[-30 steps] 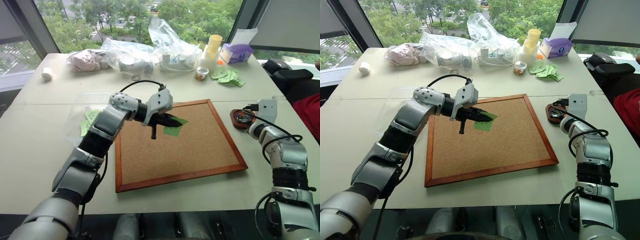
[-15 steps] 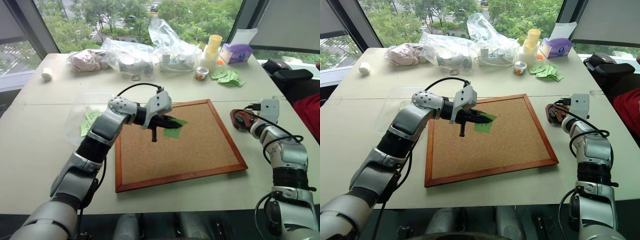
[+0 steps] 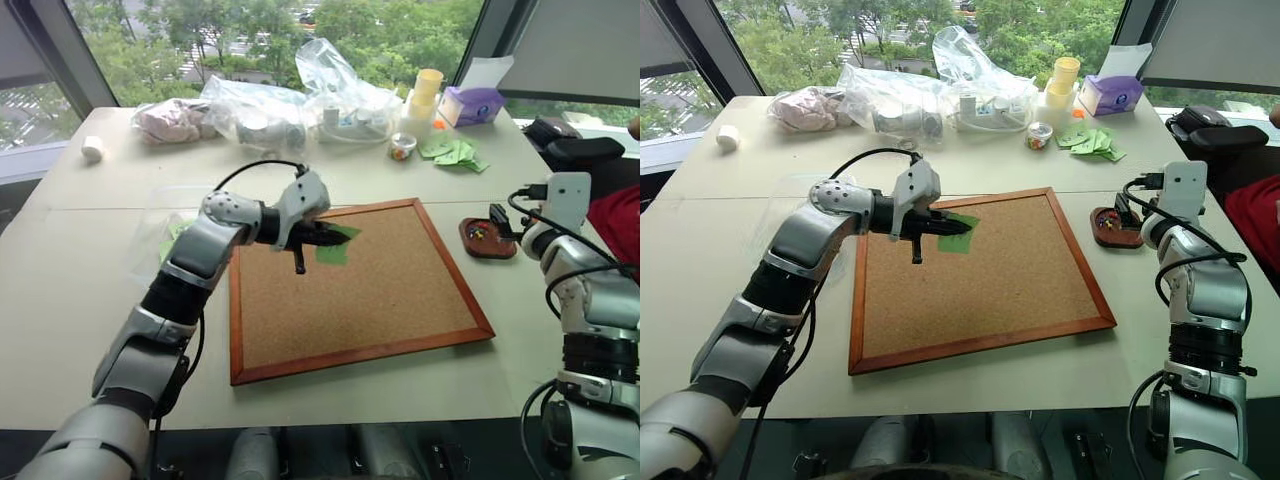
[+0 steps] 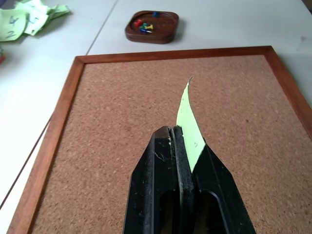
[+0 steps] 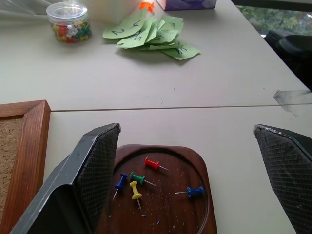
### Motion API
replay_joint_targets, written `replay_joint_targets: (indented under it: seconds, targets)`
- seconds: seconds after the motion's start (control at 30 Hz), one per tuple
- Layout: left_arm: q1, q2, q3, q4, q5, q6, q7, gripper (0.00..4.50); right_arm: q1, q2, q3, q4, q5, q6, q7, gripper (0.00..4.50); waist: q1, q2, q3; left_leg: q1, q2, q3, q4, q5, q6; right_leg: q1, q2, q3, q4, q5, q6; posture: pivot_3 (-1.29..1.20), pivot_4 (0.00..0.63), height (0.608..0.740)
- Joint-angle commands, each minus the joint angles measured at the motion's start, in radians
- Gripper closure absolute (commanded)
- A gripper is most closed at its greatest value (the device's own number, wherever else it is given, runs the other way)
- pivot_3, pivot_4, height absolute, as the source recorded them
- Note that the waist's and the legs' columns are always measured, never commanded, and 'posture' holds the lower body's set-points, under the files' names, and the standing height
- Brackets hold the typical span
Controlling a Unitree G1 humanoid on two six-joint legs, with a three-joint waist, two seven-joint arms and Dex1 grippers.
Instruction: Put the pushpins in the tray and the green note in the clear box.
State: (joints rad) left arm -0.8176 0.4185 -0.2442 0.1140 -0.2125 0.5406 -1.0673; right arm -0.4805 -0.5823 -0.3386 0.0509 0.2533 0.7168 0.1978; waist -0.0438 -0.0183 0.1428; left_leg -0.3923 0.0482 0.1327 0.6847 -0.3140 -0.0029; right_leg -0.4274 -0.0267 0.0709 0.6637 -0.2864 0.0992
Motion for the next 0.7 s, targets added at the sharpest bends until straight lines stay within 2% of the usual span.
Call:
replay_joint_targets:
  seconds: [0.03, 0.1, 0.17, 0.27, 0.33, 0.5, 0.7]
  targets:
    - [-0.001, -0.002, 0.081, -0.085, -0.05, 0.074, 0.068, 4.5, -0.024, -0.027, 0.007, -0.1, 0.043, 0.02, 0.065, 0.05, 0.0, 0.0, 0.0, 0.0, 0.0, 0.0, 0.0, 0.0, 0.0, 0.0, 0.0, 0.0, 0.0, 0.0, 0.0, 0.0, 0.15, 0.738]
    - [0.004, 0.003, 0.112, -0.121, -0.056, 0.125, 0.121, 4.5, -0.017, -0.039, 0.043, -0.162, 0.08, 0.027, 0.147, 0.05, 0.001, 0.0, 0.0, 0.0, 0.0, 0.0, 0.0, 0.0, 0.0, 0.0, 0.0, 0.0, 0.0, 0.0, 0.0, 0.0, 0.15, 0.738]
    - [0.012, 0.002, 0.21, -0.197, -0.047, 0.25, 0.276, 4.5, 0.004, -0.07, 0.134, -0.316, 0.182, 0.042, 0.334, 0.05, -0.002, 0.002, 0.001, 0.0, 0.0, 0.0, 0.0, 0.0, 0.0, 0.0, 0.0, 0.0, 0.0, 0.0, 0.0, 0.0, 0.15, 0.738]
    - [0.047, 0.02, 0.278, -0.378, 0.153, 0.544, 0.602, 4.5, -0.046, -0.083, 0.258, -0.416, 0.251, 0.051, 0.487, 0.05, -0.008, 0.002, 0.002, 0.0, 0.002, -0.001, 0.0, 0.0, 0.0, -0.001, 0.002, 0.0, 0.0, 0.0, 0.0, 0.0, 0.15, 0.738]
    - [0.078, 0.026, 0.279, -0.468, 0.238, 0.679, 0.732, 4.5, -0.071, -0.083, 0.292, -0.444, 0.301, 0.066, 0.552, 0.05, -0.002, 0.002, 0.002, 0.0, 0.001, -0.002, 0.0, -0.001, 0.001, -0.001, 0.002, 0.0, 0.001, 0.0, 0.0, 0.0, 0.15, 0.738]
    - [0.126, -0.038, 0.385, -0.551, 0.269, 0.803, 0.859, 4.5, -0.101, -0.079, 0.343, -0.458, 0.331, 0.071, 0.613, 0.05, 0.032, -0.002, 0.002, 0.0, -0.001, -0.002, 0.001, -0.001, 0.001, 0.001, -0.002, -0.002, 0.001, 0.0, 0.0, 0.0, 0.15, 0.738]
    - [0.196, -0.006, 0.441, -0.558, 0.268, 0.85, 0.894, 4.5, -0.117, -0.09, 0.387, -0.447, 0.327, 0.063, 0.675, 0.05, 0.031, -0.005, 0.003, -0.001, -0.001, -0.002, 0.001, -0.001, 0.001, 0.001, -0.003, -0.002, 0.001, 0.0, 0.0, 0.0, 0.15, 0.738]
